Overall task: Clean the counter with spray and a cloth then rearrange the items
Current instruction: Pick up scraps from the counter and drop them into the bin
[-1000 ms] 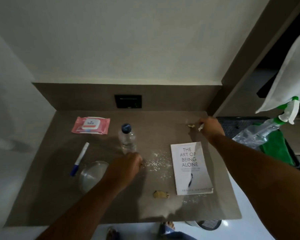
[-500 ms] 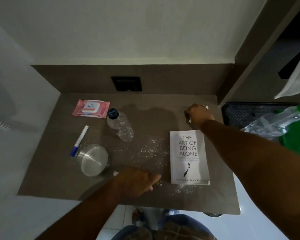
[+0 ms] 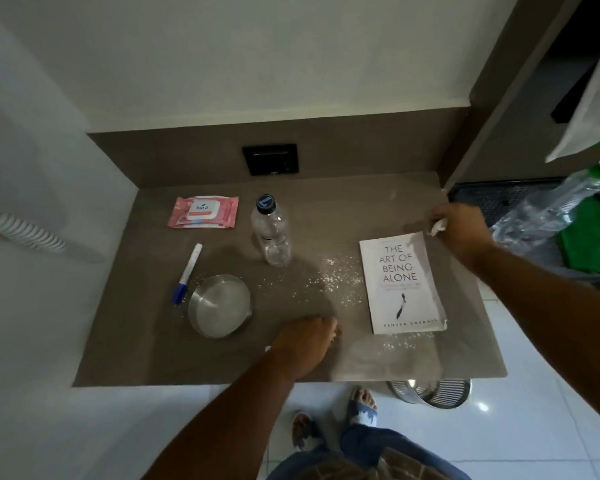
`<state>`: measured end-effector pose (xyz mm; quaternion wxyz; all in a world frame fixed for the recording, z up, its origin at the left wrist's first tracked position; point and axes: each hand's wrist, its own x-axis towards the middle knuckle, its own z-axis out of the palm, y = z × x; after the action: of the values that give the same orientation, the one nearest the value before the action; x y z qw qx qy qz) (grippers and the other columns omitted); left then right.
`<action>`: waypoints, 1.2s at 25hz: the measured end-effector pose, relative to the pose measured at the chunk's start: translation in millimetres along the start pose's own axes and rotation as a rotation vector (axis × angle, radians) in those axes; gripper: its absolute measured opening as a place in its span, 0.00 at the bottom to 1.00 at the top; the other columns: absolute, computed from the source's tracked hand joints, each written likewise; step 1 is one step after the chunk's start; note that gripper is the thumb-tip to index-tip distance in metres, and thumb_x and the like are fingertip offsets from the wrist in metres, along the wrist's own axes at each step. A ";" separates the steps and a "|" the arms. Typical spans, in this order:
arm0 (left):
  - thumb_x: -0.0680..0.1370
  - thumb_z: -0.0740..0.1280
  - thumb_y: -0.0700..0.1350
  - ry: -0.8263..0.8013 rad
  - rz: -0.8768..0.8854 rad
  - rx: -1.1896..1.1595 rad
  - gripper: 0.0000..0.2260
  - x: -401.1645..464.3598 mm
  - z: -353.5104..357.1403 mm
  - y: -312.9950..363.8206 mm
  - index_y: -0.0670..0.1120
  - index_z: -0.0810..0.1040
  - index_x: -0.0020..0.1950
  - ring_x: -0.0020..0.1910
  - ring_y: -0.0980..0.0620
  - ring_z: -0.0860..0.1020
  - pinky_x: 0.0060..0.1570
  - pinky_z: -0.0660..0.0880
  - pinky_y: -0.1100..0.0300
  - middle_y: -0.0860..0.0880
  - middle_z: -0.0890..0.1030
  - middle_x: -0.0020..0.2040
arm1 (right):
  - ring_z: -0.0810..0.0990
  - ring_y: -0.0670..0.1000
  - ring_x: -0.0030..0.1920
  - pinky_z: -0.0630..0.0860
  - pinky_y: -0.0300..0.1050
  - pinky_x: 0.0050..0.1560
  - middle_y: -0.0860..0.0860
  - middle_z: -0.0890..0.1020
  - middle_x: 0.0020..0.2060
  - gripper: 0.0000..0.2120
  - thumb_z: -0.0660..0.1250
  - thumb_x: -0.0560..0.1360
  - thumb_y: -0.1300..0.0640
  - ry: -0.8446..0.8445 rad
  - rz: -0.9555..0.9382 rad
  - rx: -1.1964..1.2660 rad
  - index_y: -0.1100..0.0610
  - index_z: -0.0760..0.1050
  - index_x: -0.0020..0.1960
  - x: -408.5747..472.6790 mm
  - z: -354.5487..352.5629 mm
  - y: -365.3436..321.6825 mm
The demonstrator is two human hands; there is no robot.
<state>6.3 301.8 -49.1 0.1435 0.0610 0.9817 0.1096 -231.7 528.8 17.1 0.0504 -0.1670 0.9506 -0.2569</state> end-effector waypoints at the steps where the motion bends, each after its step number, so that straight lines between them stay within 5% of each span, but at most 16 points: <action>1: 0.83 0.57 0.49 0.018 -0.081 -0.083 0.09 3.1 1.1 0.3 0.46 0.74 0.51 0.42 0.48 0.82 0.39 0.75 0.56 0.46 0.83 0.44 | 0.82 0.56 0.47 0.74 0.45 0.51 0.58 0.85 0.45 0.07 0.70 0.70 0.69 0.013 0.034 0.036 0.61 0.82 0.44 -18.1 -4.1 1.0; 6: 0.81 0.59 0.49 0.232 -0.504 -0.895 0.08 25.9 -23.7 47.6 0.46 0.73 0.47 0.42 0.43 0.80 0.44 0.76 0.50 0.45 0.81 0.41 | 0.80 0.50 0.36 0.76 0.32 0.34 0.56 0.83 0.40 0.08 0.74 0.68 0.71 -0.001 0.277 0.539 0.66 0.82 0.46 -102.3 -15.5 9.6; 10: 0.72 0.59 0.58 0.241 -0.459 -1.155 0.14 38.7 -29.9 131.2 0.50 0.75 0.45 0.41 0.47 0.78 0.46 0.77 0.50 0.49 0.80 0.41 | 0.80 0.53 0.34 0.78 0.38 0.33 0.51 0.84 0.31 0.05 0.73 0.72 0.67 -0.036 0.424 0.917 0.58 0.82 0.43 -149.2 -16.8 29.8; 13: 0.81 0.58 0.52 0.210 -0.426 -1.172 0.11 60.1 -21.7 212.3 0.51 0.72 0.41 0.39 0.53 0.76 0.43 0.71 0.57 0.55 0.77 0.37 | 0.81 0.51 0.34 0.78 0.37 0.34 0.58 0.84 0.36 0.05 0.72 0.73 0.67 -0.148 0.430 0.913 0.64 0.82 0.48 -180.4 -36.5 83.8; 15: 0.78 0.57 0.54 0.243 -0.414 -1.172 0.10 75.9 -6.6 254.9 0.50 0.72 0.41 0.41 0.50 0.75 0.43 0.70 0.56 0.52 0.77 0.38 | 0.83 0.53 0.38 0.80 0.41 0.39 0.59 0.84 0.39 0.03 0.71 0.73 0.66 -0.158 0.475 0.934 0.64 0.82 0.47 -197.6 -50.1 122.5; 21: 0.83 0.56 0.48 -0.015 -0.475 -1.141 0.11 127.6 82.8 373.8 0.44 0.73 0.58 0.41 0.56 0.75 0.36 0.70 0.65 0.51 0.77 0.45 | 0.79 0.53 0.36 0.76 0.40 0.39 0.58 0.79 0.36 0.02 0.68 0.71 0.70 -0.205 0.625 0.912 0.68 0.79 0.41 -231.4 -62.0 250.9; 24: 0.83 0.58 0.48 -0.059 -0.607 -1.105 0.10 153.6 145.6 370.6 0.43 0.73 0.55 0.45 0.50 0.78 0.44 0.73 0.57 0.48 0.79 0.47 | 0.78 0.52 0.34 0.77 0.39 0.35 0.55 0.80 0.33 0.06 0.67 0.71 0.70 -0.268 0.742 0.940 0.63 0.80 0.37 -233.1 -14.9 293.0; 28: 0.83 0.56 0.47 -0.136 -0.823 -0.962 0.14 196.3 243.9 330.9 0.39 0.74 0.60 0.54 0.42 0.78 0.47 0.69 0.56 0.41 0.80 0.54 | 0.82 0.55 0.41 0.83 0.47 0.45 0.60 0.83 0.41 0.06 0.69 0.72 0.70 -0.327 0.967 1.002 0.63 0.82 0.46 -223.1 101.0 335.6; 30: 0.82 0.56 0.43 -0.129 -0.974 -0.949 0.13 223.6 294.0 306.7 0.38 0.74 0.61 0.55 0.40 0.77 0.49 0.70 0.55 0.38 0.79 0.57 | 0.83 0.56 0.42 0.82 0.44 0.39 0.59 0.83 0.43 0.07 0.70 0.72 0.69 -0.356 1.063 1.027 0.59 0.82 0.44 -215.1 166.3 353.2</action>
<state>-92.5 690.7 -312.6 0.2458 -0.4508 0.7323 0.4473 -102.4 811.2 -302.7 0.3913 0.3189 0.6417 -0.5775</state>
